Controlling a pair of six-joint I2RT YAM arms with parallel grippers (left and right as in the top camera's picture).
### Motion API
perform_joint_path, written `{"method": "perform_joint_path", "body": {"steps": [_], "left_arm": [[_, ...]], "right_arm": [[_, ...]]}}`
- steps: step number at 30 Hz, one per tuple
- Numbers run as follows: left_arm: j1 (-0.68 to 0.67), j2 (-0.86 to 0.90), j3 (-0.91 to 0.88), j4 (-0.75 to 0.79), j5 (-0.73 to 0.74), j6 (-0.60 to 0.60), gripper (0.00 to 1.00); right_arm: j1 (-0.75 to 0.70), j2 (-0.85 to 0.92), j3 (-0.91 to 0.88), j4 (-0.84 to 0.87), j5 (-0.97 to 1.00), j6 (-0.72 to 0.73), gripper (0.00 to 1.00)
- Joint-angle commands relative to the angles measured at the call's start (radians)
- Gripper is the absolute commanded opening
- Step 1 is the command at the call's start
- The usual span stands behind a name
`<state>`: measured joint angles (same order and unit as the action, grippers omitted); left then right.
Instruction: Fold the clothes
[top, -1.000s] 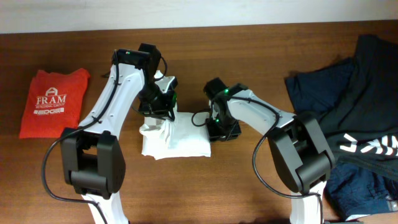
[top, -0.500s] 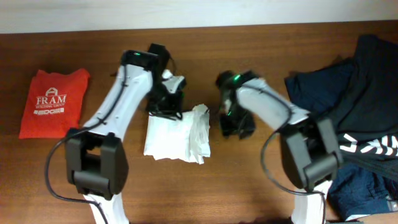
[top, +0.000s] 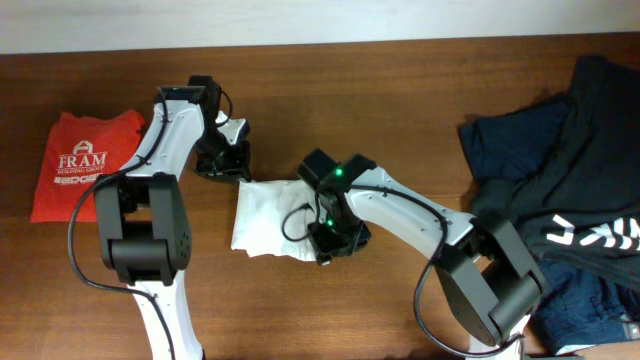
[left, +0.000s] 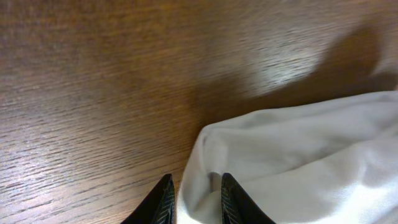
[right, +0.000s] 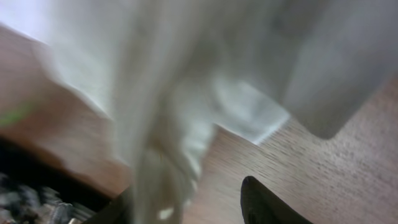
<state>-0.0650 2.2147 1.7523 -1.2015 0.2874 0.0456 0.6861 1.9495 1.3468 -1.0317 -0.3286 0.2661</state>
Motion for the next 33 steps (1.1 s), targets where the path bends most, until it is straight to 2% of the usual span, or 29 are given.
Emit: {"method": "perform_joint_path", "body": {"steps": [1, 3, 5, 7, 8, 10, 12, 14, 15, 16, 17, 18, 19, 23, 26, 29, 30, 31, 33], "left_arm": [[0.000, 0.041, -0.004, -0.049, -0.077, 0.020, 0.25], [0.000, 0.065, -0.011, -0.089, -0.130, 0.019, 0.24], [0.005, 0.069, -0.084, -0.113, -0.154, 0.013, 0.13], [0.004, 0.069, -0.140, -0.141, -0.118, -0.008, 0.02], [-0.001, 0.068, -0.165, -0.176, -0.065, -0.006, 0.01], [-0.007, 0.060, -0.165, -0.224, -0.025, 0.016, 0.02], [0.013, -0.009, -0.156, -0.215, -0.011, 0.017, 0.02], [0.035, -0.149, -0.121, -0.109, 0.127, 0.117, 0.10], [0.036, -0.220, -0.118, -0.005, 0.204, 0.191, 0.54], [0.034, -0.241, -0.118, 0.061, 0.241, 0.230, 0.73], [0.034, -0.232, -0.118, 0.117, 0.356, 0.341, 0.80], [0.034, -0.215, -0.118, 0.138, 0.400, 0.378, 0.80], [0.034, -0.196, -0.118, 0.158, 0.433, 0.380, 0.84], [0.030, -0.029, -0.118, 0.283, 0.612, 0.380, 0.84], [-0.019, 0.063, -0.118, 0.349, 0.604, 0.379, 0.84], [-0.104, 0.147, -0.121, 0.345, 0.580, 0.372, 0.84], [-0.130, 0.174, -0.123, 0.344, 0.533, 0.371, 0.78], [-0.145, 0.192, -0.123, 0.341, 0.528, 0.371, 0.64], [-0.150, 0.187, -0.114, 0.331, 0.526, 0.364, 0.13]], "right_arm": [[-0.013, -0.009, -0.063, 0.068, 0.135, 0.112, 0.04], [-0.065, -0.010, -0.047, 0.063, 0.286, 0.158, 0.04], [-0.170, -0.013, -0.011, 0.069, 0.307, 0.129, 0.04], [-0.248, -0.013, 0.021, 0.119, 0.295, 0.077, 0.08], [-0.264, -0.013, 0.024, 0.169, 0.268, 0.044, 0.21], [-0.272, -0.013, 0.047, 0.176, 0.270, 0.021, 0.27], [-0.281, -0.015, 0.114, 0.068, 0.310, 0.019, 0.33], [-0.310, -0.043, 0.227, -0.081, 0.383, 0.031, 0.34], [-0.336, -0.066, 0.289, -0.143, 0.387, 0.039, 0.36], [-0.357, -0.085, 0.328, -0.187, 0.386, 0.064, 0.37], [-0.385, -0.114, 0.353, -0.227, 0.366, 0.068, 0.37], [-0.395, -0.128, 0.354, -0.245, 0.363, 0.068, 0.38], [-0.401, -0.135, 0.354, -0.262, 0.364, 0.067, 0.37], [-0.403, -0.137, 0.353, -0.312, 0.363, 0.067, 0.37], [-0.403, -0.137, 0.353, -0.328, 0.363, 0.067, 0.37], [-0.403, -0.137, 0.353, -0.330, 0.363, 0.067, 0.37], [-0.403, -0.137, 0.353, -0.338, 0.363, 0.067, 0.37], [-0.404, -0.137, 0.353, -0.349, 0.364, 0.060, 0.37], [-0.405, -0.137, 0.353, -0.352, 0.364, 0.056, 0.37]]}}
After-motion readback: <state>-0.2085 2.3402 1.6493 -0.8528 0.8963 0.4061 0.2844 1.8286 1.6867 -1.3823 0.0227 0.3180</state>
